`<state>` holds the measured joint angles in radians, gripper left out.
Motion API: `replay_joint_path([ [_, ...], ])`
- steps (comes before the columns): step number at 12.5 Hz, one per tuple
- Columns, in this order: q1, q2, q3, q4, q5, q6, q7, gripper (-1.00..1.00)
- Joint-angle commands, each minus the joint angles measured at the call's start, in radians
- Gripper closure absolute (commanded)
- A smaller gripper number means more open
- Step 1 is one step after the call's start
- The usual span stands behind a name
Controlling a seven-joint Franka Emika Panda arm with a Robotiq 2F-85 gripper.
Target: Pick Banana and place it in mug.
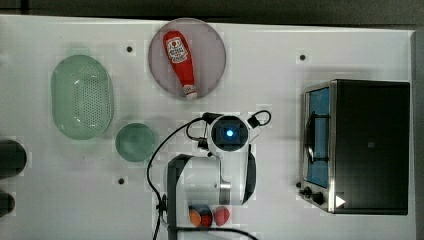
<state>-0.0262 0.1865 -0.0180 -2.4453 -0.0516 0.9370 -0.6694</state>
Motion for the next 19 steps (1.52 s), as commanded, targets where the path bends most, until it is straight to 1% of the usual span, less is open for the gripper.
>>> replay_joint_path([
  [1, 0.008, 0.091, -0.016, -0.001, 0.012, 0.102, -0.058, -1.00],
  [4, 0.007, 0.154, -0.017, -0.003, 0.012, 0.195, -0.053, -1.00],
  [5, 0.007, 0.162, -0.015, -0.007, 0.012, 0.216, -0.053, -0.93],
  [6, 0.007, 0.167, -0.014, -0.011, 0.013, 0.227, -0.051, -0.69],
  [7, 0.006, 0.168, -0.016, -0.015, 0.013, 0.231, -0.050, -0.40],
  [9, 0.006, 0.158, -0.015, -0.016, 0.013, 0.241, -0.049, 0.08],
  [10, 0.006, 0.153, -0.014, -0.017, 0.013, 0.241, -0.050, 0.27],
  [11, 0.005, 0.146, -0.016, -0.019, 0.013, 0.238, -0.049, 0.37],
  [14, -0.005, 0.073, -0.020, -0.024, 0.025, 0.219, -0.049, 0.37],
  [15, -0.009, 0.023, -0.023, -0.024, 0.027, 0.169, -0.049, 0.37],
  [19, -0.010, -0.224, -0.021, 0.022, 0.027, -0.146, -0.049, 0.37],
])
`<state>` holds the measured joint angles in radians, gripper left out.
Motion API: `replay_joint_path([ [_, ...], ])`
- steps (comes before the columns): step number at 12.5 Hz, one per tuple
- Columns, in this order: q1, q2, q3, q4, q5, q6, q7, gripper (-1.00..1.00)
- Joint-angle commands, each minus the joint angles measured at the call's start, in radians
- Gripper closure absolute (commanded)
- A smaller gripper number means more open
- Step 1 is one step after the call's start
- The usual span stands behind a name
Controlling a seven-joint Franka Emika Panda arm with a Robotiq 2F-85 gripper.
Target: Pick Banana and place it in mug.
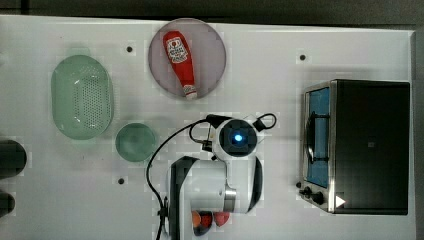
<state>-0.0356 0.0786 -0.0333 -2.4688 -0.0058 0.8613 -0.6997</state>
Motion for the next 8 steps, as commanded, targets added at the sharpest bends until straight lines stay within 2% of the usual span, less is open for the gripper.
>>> replay_joint_path([
  [1, 0.001, -0.164, 0.000, 0.059, -0.019, -0.141, -0.019, 0.37],
  [6, 0.033, -0.338, 0.082, 0.138, -0.006, -0.413, 0.138, 0.37],
  [8, 0.060, -0.344, 0.141, 0.150, 0.086, -0.439, 0.258, 0.37],
])
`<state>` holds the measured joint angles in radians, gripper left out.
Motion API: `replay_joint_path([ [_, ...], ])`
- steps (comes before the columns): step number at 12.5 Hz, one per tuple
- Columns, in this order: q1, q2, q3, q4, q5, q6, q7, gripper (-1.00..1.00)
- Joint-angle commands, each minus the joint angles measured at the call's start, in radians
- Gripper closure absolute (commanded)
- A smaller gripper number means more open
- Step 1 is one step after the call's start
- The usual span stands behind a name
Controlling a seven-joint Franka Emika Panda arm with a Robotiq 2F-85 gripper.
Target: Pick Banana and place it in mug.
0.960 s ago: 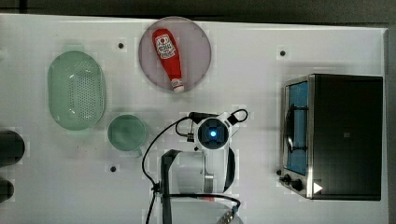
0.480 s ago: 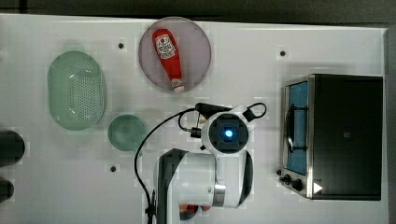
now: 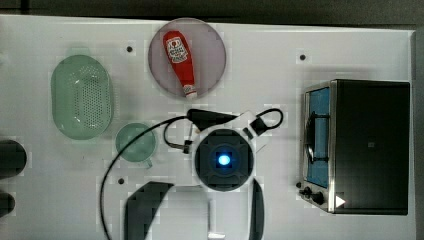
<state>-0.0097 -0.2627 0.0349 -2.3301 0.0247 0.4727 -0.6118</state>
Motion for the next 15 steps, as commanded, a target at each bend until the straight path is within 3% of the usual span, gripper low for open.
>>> replay_joint_path([
  [1, 0.048, 0.000, 0.107, 0.011, 0.112, -0.048, 0.226, 0.37],
  [6, 0.065, 0.040, 0.292, 0.014, 0.144, 0.017, 0.598, 0.37],
  [10, 0.065, 0.143, 0.387, 0.014, 0.140, 0.169, 0.755, 0.37],
  [15, 0.066, 0.286, 0.419, 0.014, -0.027, 0.272, 0.903, 0.37],
])
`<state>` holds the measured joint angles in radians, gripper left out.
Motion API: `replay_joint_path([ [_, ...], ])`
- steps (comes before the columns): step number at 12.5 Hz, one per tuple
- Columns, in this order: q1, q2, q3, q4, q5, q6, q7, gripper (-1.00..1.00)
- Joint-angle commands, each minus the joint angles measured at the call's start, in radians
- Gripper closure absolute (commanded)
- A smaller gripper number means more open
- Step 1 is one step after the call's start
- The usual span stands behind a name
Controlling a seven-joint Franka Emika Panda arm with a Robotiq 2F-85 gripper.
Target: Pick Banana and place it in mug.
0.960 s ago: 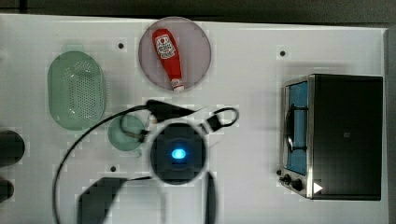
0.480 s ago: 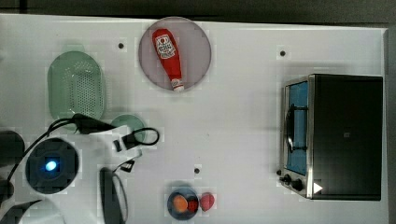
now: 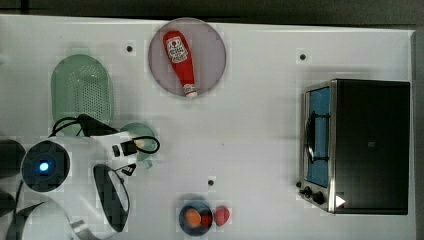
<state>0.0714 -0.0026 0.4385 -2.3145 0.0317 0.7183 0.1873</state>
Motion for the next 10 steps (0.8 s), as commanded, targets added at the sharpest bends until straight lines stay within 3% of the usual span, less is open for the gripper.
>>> replay_joint_path([
  [1, -0.016, 0.048, 0.014, -0.002, -0.034, 0.057, 0.105, 0.37],
  [4, -0.017, 0.107, 0.007, -0.007, -0.037, 0.116, 0.116, 0.33],
  [10, -0.017, 0.123, -0.001, -0.015, -0.037, 0.159, 0.120, -1.00],
])
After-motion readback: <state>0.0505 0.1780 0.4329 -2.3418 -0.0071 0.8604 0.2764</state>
